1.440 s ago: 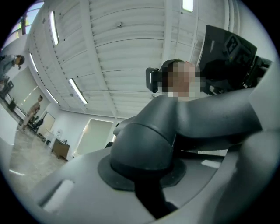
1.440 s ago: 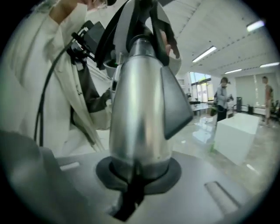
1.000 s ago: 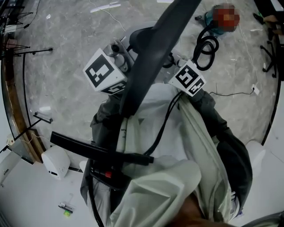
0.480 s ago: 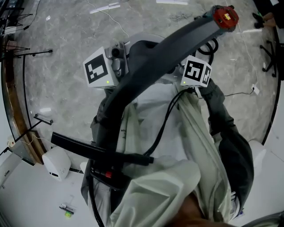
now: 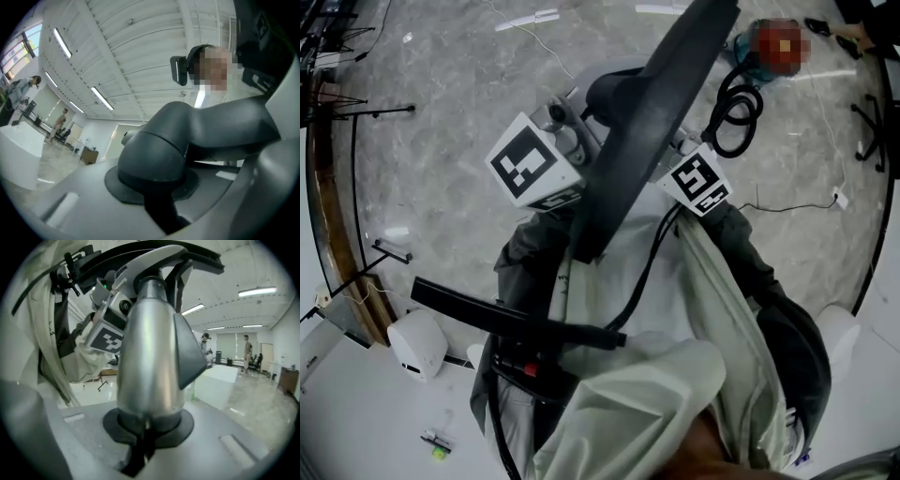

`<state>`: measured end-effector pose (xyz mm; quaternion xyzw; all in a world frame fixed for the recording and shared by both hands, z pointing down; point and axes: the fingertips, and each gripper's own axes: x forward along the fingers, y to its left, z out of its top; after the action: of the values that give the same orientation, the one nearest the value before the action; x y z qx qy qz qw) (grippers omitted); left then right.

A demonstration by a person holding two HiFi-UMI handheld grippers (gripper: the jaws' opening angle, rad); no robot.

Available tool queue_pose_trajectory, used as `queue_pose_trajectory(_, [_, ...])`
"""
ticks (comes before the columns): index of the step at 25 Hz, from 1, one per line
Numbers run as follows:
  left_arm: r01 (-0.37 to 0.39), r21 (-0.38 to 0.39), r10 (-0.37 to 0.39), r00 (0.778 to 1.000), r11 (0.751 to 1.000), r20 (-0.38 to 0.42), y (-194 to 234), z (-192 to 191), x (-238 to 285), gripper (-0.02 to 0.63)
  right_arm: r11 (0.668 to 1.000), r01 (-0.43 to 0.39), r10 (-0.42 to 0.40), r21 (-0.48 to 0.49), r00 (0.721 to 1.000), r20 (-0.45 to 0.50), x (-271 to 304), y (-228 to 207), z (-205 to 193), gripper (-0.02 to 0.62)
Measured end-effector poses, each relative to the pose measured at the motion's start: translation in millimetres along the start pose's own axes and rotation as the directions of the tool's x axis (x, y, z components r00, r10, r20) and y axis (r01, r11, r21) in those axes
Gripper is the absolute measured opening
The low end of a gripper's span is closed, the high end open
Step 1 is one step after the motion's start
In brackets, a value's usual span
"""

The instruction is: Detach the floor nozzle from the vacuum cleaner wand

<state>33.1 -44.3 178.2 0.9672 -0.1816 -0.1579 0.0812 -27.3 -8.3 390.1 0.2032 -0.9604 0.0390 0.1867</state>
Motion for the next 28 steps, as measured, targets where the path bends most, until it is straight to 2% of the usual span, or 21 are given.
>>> queue_pose_trajectory(2, [0.101,0.002,-0.101,0.994,0.995,0.031,-10.5,2.9,-1.8,0.074,0.992,-0.119,0.120,-0.035,0.993,0.005,-2.5,7.8,0.2,0.038])
queue_pose_trajectory(4, [0.202,0.022,-0.203,0.977,0.979,0.058,-25.5,3.7,-6.4,0.074,0.965,-0.252,0.253,-0.067,0.968,0.002,-7.6,20.3,-1.6,0.038])
queue_pose_trajectory(8, [0.386,0.044,-0.388,0.920,0.922,0.051,-58.6,-5.9,-13.5,0.074,0.908,-0.412,0.413,-0.073,0.911,-0.009,-22.8,41.8,-13.9,0.040])
queue_pose_trajectory(9, [0.409,0.037,-0.410,0.911,0.912,0.044,-61.7,-9.4,-14.3,0.074,0.893,-0.446,0.446,-0.057,0.895,-0.014,-25.9,46.1,-17.9,0.040])
queue_pose_trajectory(10, [0.408,0.022,-0.409,0.912,0.913,0.044,-60.4,-12.2,-14.0,0.074,0.881,-0.472,0.472,-0.030,0.881,-0.023,-28.5,49.1,-21.6,0.040])
queue_pose_trajectory(11, [0.380,-0.002,-0.380,0.924,0.925,0.050,-54.5,-14.1,-12.3,0.074,0.876,-0.482,0.482,0.010,0.875,-0.033,-30.2,49.9,-24.5,0.040])
queue_pose_trajectory(13, [0.276,-0.055,-0.272,0.960,0.960,0.068,-34.9,-15.4,-6.8,0.074,0.890,-0.453,0.455,0.059,0.890,-0.033,-28.5,44.8,-23.9,0.040])
queue_pose_trajectory(15, [0.194,-0.075,-0.189,0.979,0.978,0.077,-20.5,-14.2,-1.8,0.074,0.928,-0.370,0.372,0.048,0.928,-0.027,-22.7,34.0,-21.2,0.038])
queue_pose_trajectory(18, [0.135,-0.033,-0.134,0.990,0.990,0.044,-17.6,-12.3,1.7,0.074,0.981,-0.190,0.191,0.025,0.982,-0.018,-15.1,18.5,-17.8,0.038])
queue_pose_trajectory(20, [0.089,-0.016,-0.088,0.996,0.996,0.033,-14.5,-9.5,1.0,0.074,0.996,-0.088,0.089,0.012,0.996,-0.011,-11.2,10.6,-13.9,0.038])
queue_pose_trajectory(22, [0.040,-0.018,-0.039,0.998,0.999,0.042,-7.8,-6.7,-1.0,0.074,1.000,-0.029,0.029,0.001,0.999,-0.014,-8.7,4.9,-12.1,0.038])
queue_pose_trajectory(24, [0.030,-0.024,-0.029,0.998,0.999,0.056,-4.9,-6.0,-3.6,0.074,0.999,-0.033,0.032,-0.010,0.999,-0.022,-7.9,3.9,-12.7,0.038])
queue_pose_trajectory(25, [0.054,-0.026,-0.053,0.997,0.998,0.063,-7.0,-5.9,-5.5,0.074,0.998,-0.063,0.063,-0.015,0.998,-0.024,-8.0,6.3,-13.0,0.038])
queue_pose_trajectory(27, [0.158,-0.028,-0.155,0.985,0.987,0.081,-18.2,-4.6,-10.7,0.074,0.983,-0.182,0.181,-0.040,0.983,-0.029,-9.5,16.9,-14.1,0.040])
queue_pose_trajectory(28, [0.217,-0.023,-0.214,0.973,0.976,0.092,-25.1,-3.8,-13.2,0.074,0.966,-0.253,0.251,-0.055,0.967,-0.034,-11.2,23.2,-15.1,0.040])
